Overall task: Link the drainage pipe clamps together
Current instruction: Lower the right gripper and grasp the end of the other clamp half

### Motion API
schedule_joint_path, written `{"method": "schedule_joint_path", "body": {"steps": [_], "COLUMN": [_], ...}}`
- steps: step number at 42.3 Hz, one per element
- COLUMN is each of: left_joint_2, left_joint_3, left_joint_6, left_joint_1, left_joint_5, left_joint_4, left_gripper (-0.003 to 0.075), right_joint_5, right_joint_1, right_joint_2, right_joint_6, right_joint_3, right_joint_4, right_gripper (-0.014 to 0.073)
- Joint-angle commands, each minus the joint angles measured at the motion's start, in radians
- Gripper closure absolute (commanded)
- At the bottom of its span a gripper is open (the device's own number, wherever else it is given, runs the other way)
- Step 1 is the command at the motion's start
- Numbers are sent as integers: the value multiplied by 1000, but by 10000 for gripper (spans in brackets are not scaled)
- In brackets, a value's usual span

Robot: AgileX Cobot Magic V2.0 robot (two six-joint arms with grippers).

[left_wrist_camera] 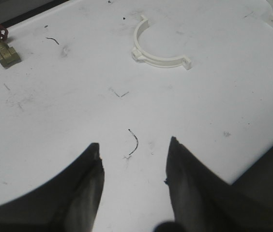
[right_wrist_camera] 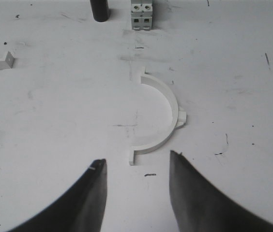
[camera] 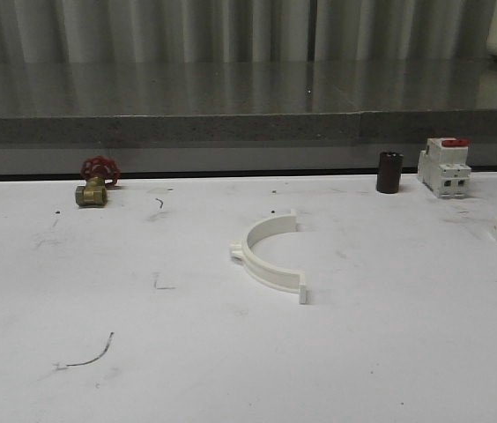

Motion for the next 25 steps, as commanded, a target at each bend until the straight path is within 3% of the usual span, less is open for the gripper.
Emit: {"method": "schedule_joint_path", "body": {"steps": [1,10,18,25], "left_joint_2": [1,1,1,1], "left_joint_3": [-26,-26,-26,-26], "left_joint_6": [1,1,1,1], "left_joint_1": [1,1,1,1], "left_joint_5": [-69,-69,-69,-69], "left_joint_4": [-3,-3,-3,-3], "left_gripper": [418,417,418,417], "right_joint_5": [-49,64,206,277], "right_joint_1": [-4,-5,-86,-164], "right_joint_2": [0,63,234,418], "right_joint_6": [-4,-1,7,-56], "right_joint_3": [-35,-106,-248,-353], "right_joint_4": [-5,-56,-76,13], "right_gripper": [249,146,146,146]}}
